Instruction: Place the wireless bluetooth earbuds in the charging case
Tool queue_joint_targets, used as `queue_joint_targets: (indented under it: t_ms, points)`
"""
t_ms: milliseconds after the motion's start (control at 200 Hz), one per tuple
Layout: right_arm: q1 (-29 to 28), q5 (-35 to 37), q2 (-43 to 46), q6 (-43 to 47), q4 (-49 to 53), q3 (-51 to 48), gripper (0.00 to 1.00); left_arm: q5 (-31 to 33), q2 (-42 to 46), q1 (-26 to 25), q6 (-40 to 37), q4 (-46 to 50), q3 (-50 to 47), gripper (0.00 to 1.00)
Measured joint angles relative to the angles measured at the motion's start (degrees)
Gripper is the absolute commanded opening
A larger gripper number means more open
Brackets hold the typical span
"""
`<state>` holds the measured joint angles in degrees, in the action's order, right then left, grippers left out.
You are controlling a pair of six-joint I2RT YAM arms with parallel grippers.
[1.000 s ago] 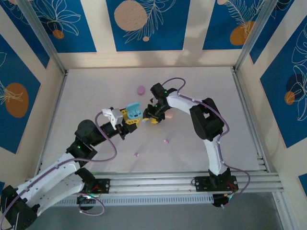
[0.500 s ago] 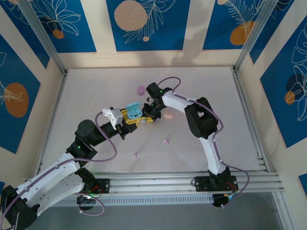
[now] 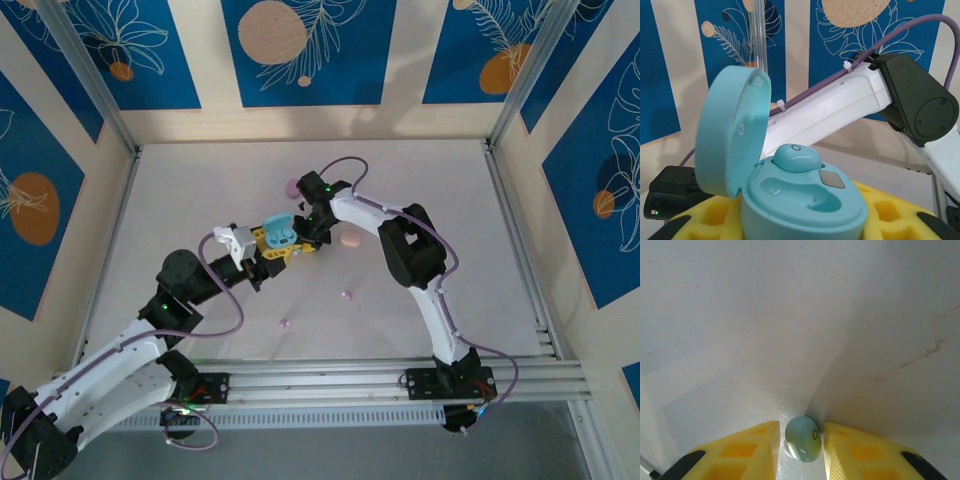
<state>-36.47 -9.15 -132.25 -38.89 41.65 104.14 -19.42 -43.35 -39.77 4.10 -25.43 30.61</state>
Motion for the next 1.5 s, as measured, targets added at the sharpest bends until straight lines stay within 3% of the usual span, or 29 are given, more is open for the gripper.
queue_joint_targets:
  t_ms: [330,610,765,940,1166,1326,1501]
  points:
    - [-0.5,1.0,-1.4,1.7,2.3,2.7,0.19,0.0,-0.9,0.0,0.0,0.0,0.1,0.24]
    - [-1.0,3.3,1.0,2.7,1.7,0.2,0.19,0.2,-1.1,0.0,-0.1,0.2,0.1,0.24]
    - [0.0,3.8,10.9,2.5,0.3,-9.4,0.19,1.5,-1.2,0.0,-0.6,1.4,0.1,0.24]
    - [2.8,4.2,28.3,2.4,-1.4,-19.7,0.19,2.9,-3.4,0.0,-2.8,2.9,0.1,0.24]
    - [4.9,4.5,47.6,2.1,-0.5,-24.0,0.19,3.2,-10.2,0.0,-4.4,1.6,0.1,0.23]
    - [4.4,3.0,54.8,2.6,1.3,-23.4,0.19,3.2,-15.2,-0.2,-4.8,-0.6,0.3,0.23]
    - [1.3,1.0,55.9,3.2,2.4,-21.8,0.19,3.2,-18.8,-0.7,-5.6,-3.0,2.0,0.23]
